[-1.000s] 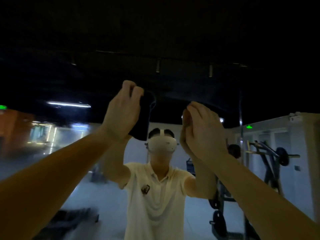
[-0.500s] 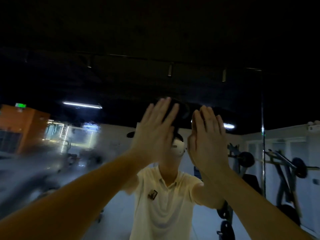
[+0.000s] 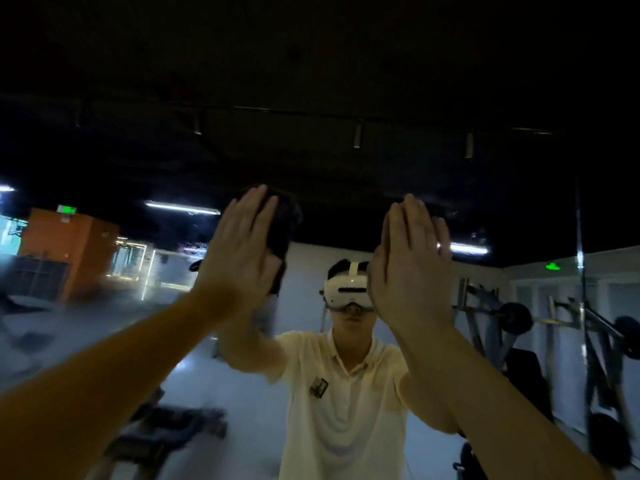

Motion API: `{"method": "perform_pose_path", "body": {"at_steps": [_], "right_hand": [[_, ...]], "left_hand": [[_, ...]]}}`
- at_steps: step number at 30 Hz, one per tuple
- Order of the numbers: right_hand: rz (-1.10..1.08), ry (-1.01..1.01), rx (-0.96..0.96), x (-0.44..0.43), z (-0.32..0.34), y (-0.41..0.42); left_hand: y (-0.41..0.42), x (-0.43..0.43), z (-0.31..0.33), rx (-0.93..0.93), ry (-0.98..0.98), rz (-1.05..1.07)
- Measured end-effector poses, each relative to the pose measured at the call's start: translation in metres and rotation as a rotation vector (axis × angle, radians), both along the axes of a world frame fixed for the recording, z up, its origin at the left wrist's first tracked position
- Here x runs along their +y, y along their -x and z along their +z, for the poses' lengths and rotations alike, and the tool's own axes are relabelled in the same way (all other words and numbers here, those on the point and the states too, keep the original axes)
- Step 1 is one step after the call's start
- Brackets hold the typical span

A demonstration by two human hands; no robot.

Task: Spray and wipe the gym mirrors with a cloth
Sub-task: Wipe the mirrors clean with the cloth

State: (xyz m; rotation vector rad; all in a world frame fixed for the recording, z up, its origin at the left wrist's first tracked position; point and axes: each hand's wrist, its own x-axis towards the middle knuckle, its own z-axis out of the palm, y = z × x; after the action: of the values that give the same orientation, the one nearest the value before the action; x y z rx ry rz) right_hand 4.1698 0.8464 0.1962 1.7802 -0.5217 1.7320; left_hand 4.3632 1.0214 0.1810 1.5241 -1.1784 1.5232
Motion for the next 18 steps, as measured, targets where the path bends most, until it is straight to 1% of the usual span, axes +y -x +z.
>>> {"method": "perform_pose_path", "body": {"at_steps": [3,5,7,13,15,18], "right_hand": [[-0.034,-0.023,0.020,0.011,0.000,-0.023],[-0.064,-0.031,0.012,0.011,-0.002,-0.027],[-0.064,-0.023,0.003,0.012,-0.002,-0.026],[-0.015,-0.033,0.021,0.012,-0.001,-0.024],[0.023,-0.033,0.049,0.010,0.000,-0.020],[0.143,-0.011,0.137,0.003,0.000,-0.007]], "left_hand": [[-0.040,0.035,-0.009,0.124,0.067,-0.071],[-0.054,0.050,-0.014,0.184,0.132,-0.038],[-0.055,0.050,-0.016,0.202,0.164,0.011],[-0.001,-0.015,-0.017,0.077,0.136,0.003],[0.027,-0.036,-0.014,0.045,0.084,0.023],[0.075,-0.074,-0.019,-0.092,-0.051,0.029]]}}
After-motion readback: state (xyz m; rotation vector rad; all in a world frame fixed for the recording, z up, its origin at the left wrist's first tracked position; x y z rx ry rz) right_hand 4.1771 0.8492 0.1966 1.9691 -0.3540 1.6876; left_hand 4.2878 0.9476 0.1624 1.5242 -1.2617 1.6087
